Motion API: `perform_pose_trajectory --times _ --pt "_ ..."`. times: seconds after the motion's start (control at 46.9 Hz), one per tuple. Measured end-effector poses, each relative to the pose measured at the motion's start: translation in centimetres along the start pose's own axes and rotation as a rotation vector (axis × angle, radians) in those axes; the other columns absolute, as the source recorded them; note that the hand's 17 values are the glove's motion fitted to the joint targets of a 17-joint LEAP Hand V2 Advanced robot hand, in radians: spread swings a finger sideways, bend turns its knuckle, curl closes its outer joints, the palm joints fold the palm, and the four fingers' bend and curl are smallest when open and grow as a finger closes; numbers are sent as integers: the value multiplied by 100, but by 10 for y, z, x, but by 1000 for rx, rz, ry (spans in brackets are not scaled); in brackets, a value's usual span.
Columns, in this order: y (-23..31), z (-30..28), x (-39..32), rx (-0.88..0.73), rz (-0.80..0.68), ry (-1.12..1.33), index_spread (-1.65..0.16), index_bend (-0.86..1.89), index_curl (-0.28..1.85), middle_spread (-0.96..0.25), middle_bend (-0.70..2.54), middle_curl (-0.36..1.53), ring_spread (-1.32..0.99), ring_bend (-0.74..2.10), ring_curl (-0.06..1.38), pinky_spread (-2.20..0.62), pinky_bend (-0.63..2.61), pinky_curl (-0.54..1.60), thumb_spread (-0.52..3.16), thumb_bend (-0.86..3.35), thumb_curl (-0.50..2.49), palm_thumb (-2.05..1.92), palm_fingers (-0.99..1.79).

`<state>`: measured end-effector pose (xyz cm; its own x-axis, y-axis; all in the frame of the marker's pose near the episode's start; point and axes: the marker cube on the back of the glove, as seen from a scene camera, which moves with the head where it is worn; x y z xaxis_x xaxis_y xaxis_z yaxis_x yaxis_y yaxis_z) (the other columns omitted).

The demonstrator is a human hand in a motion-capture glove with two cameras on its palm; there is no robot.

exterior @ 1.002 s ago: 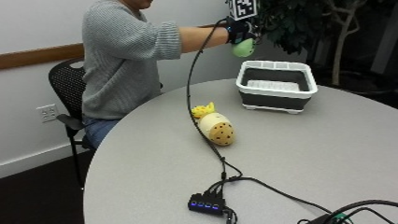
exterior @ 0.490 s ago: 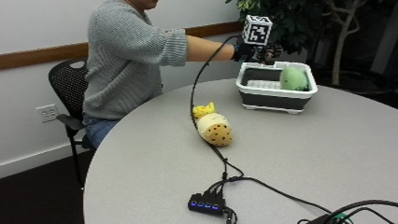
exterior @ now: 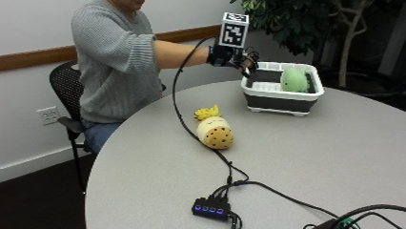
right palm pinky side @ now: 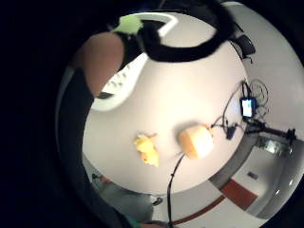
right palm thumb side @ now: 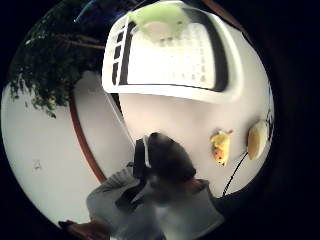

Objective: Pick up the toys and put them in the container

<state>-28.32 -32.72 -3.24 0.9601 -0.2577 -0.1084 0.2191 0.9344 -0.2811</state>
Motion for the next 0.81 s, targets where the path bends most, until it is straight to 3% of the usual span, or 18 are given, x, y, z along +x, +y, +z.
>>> perform_pose_trajectory --times 0.107,0.32,0.575,0.81 --pt "34 3 30 25 47 -160 -33 3 22 -17 30 36 -20 58 37 2 87 35 122 -3 35 -2 20" --pt "72 69 47 -36 150 -115 -35 8 17 -20 37 39 -33 87 48 -13 96 38 127 -1 34 1 31" --pt "83 169 34 -155 188 96 -36 0 5 -23 43 43 -40 116 55 -34 122 42 134 1 35 9 54" --pt "81 181 23 -56 163 36 -38 15 2 -27 58 49 -38 126 56 -40 121 41 140 12 42 33 79"
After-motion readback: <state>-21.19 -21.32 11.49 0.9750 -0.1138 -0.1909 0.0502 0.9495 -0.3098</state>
